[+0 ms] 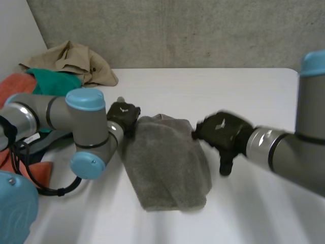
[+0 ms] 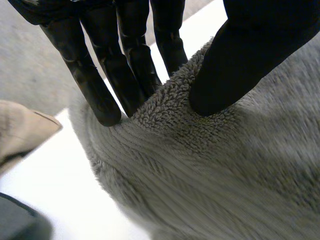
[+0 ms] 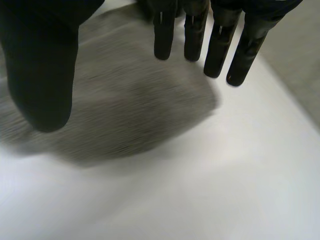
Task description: Fold the laundry.
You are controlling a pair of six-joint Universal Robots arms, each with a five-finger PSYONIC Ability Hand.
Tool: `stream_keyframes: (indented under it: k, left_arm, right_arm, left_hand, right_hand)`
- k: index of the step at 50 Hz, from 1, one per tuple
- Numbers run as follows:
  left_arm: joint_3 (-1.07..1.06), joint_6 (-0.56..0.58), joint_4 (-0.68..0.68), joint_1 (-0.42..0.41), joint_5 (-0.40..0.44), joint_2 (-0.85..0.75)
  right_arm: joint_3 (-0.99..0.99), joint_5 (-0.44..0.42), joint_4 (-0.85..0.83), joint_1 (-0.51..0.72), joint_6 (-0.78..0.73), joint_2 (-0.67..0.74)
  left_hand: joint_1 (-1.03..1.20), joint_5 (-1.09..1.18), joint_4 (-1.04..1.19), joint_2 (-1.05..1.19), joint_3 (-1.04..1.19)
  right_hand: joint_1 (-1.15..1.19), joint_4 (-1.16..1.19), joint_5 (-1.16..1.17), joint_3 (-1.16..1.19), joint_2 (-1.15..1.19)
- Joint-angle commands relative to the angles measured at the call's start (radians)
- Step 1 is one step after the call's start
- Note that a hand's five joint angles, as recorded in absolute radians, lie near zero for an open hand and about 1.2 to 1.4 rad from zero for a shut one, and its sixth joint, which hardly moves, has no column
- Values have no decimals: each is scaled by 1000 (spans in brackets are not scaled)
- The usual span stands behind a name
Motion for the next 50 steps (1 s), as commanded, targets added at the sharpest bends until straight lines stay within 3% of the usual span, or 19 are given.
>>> stream_keyframes:
  k: [1,6,17,26,33,34,36,37,40,46,48,50]
  left_arm:
    - [-22,13,3,-6,-58,144]
    - [-92,41,1,-43,-56,300]
    - [-301,119,-1,-143,-56,587]
    - [-424,122,-2,-161,-60,668]
    - [-459,123,1,-160,-58,694]
    - [-459,125,1,-158,-58,694]
    - [-456,133,3,-150,-58,691]
    - [-448,143,3,-146,-58,687]
    - [-436,169,16,-132,-56,670]
    - [-264,361,199,-57,-47,543]
    - [-197,416,260,-52,-47,521]
    - [-93,481,373,-52,-47,491]
  right_arm:
    - [-119,0,-44,-53,193,-5]
    - [-263,-26,-44,-59,291,116]
    - [-577,-137,-38,-44,327,386]
    - [-738,-278,-22,2,347,610]
    - [-795,-333,-19,45,347,722]
    - [-804,-332,-19,47,347,730]
    - [-820,-333,-21,50,345,738]
    - [-841,-330,-22,50,347,738]
    - [-896,-327,-25,50,350,732]
    - [-1163,-301,-109,21,454,699]
    - [-1211,-243,-181,15,503,681]
    - [-1217,-114,-299,13,554,626]
  left_hand:
    - [276,256,204,213,224]
    - [276,256,204,213,224]
    - [276,256,204,213,224]
    - [276,256,204,213,224]
    - [276,256,204,213,224]
    - [276,256,204,213,224]
    - [276,256,204,213,224]
    - [276,256,204,213,224]
    - [276,256,204,213,224]
    - [276,256,204,213,224]
    - [276,256,204,213,224]
    - [276,256,204,213,224]
  right_hand:
    - [-126,-168,-167,-169,-168]
    - [-126,-168,-167,-169,-168]
    - [-126,-168,-167,-169,-168]
    - [-126,-168,-167,-169,-168]
    - [-126,-168,-167,-169,-168]
    - [-50,-92,-90,-92,-91]
    - [320,278,279,277,278]
    - [682,640,641,639,640]
    - [1060,1018,1020,1018,1019]
    - [1096,1054,1055,1053,1054]
    - [1096,1054,1055,1053,1054]
    - [1096,1054,1055,1053,1054]
